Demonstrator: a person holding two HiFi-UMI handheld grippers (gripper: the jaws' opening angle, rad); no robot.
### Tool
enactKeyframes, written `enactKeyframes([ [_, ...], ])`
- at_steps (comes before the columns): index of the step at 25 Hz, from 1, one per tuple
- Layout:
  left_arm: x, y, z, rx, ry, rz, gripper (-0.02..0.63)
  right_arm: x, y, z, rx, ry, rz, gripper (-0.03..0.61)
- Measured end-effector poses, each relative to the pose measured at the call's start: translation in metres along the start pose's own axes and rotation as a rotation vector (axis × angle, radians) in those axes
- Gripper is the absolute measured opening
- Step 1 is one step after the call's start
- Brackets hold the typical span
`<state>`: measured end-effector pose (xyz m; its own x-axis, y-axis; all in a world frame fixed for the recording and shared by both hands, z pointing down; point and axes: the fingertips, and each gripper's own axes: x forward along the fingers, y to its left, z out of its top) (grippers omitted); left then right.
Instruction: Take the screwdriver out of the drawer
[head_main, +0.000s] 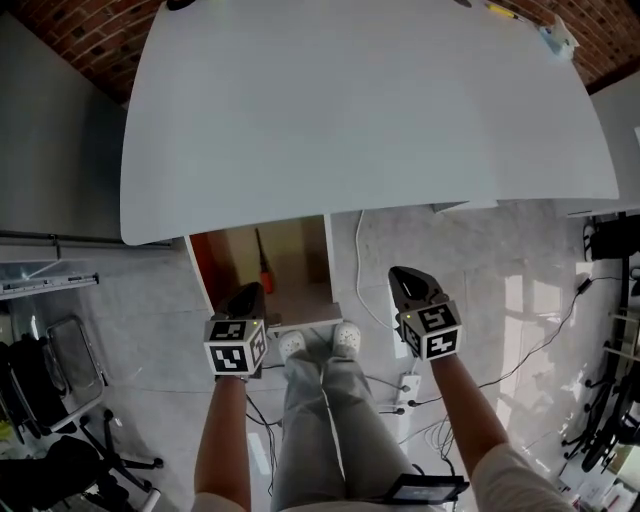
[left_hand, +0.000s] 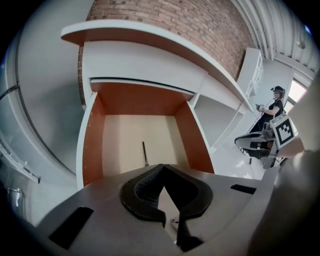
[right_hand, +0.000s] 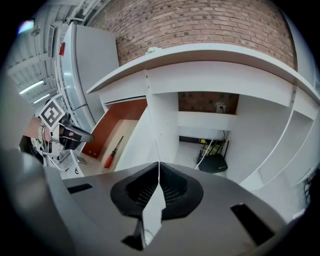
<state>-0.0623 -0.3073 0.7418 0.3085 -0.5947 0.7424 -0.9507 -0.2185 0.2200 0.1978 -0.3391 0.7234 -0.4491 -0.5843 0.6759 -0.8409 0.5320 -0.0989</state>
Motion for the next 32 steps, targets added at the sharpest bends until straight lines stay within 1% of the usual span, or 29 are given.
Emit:
enactKeyframes([
  [3, 0.012, 0.005, 0.0, -0.067, 0.065, -0.025, 0.014, 0.016, -0.012, -0.016, 0.045, 0.045, -0.027, 0.02],
  [6, 0.029, 0.01, 0.0, -0.099, 0.139, -0.049, 0.015, 0.033, -0.025, -0.034, 0.146, 0.103, -0.041, 0.021],
  [7, 0.036, 0.011, -0.002, -0.122, 0.167, -0.063, 0.022, 0.038, -0.029, -0.038, 0.16, 0.122, -0.045, 0.02],
  [8, 0.043, 0.011, -0.005, -0.147, 0.196, -0.074, 0.072, 0.043, -0.032, -0.04, 0.161, 0.141, -0.048, 0.02],
  [9, 0.05, 0.013, -0.008, -0.167, 0.225, -0.079, 0.095, 0.048, -0.034, -0.042, 0.155, 0.159, -0.048, 0.021],
  [11, 0.061, 0.019, -0.017, -0.174, 0.289, -0.063, 0.095, 0.057, -0.036, -0.044, 0.144, 0.19, -0.047, 0.021],
  [14, 0.074, 0.028, -0.03, -0.156, 0.37, -0.03, 0.095, 0.066, -0.04, -0.046, 0.12, 0.225, -0.058, 0.02],
  [19, 0.092, 0.035, -0.034, -0.127, 0.401, 0.0, 0.094, 0.078, -0.043, -0.048, 0.067, 0.272, -0.066, 0.02],
  [22, 0.1, 0.041, -0.039, -0.113, 0.419, 0.027, 0.094, 0.085, -0.043, -0.051, 0.095, 0.289, -0.063, 0.02],
  [27, 0.11, 0.047, -0.043, -0.115, 0.434, 0.08, 0.084, 0.093, -0.058, -0.06, 0.117, 0.323, -0.088, 0.02],
  [32, 0.113, 0.05, -0.045, -0.076, 0.45, 0.133, 0.067, 0.097, -0.062, -0.069, 0.141, 0.348, -0.101, 0.02],
])
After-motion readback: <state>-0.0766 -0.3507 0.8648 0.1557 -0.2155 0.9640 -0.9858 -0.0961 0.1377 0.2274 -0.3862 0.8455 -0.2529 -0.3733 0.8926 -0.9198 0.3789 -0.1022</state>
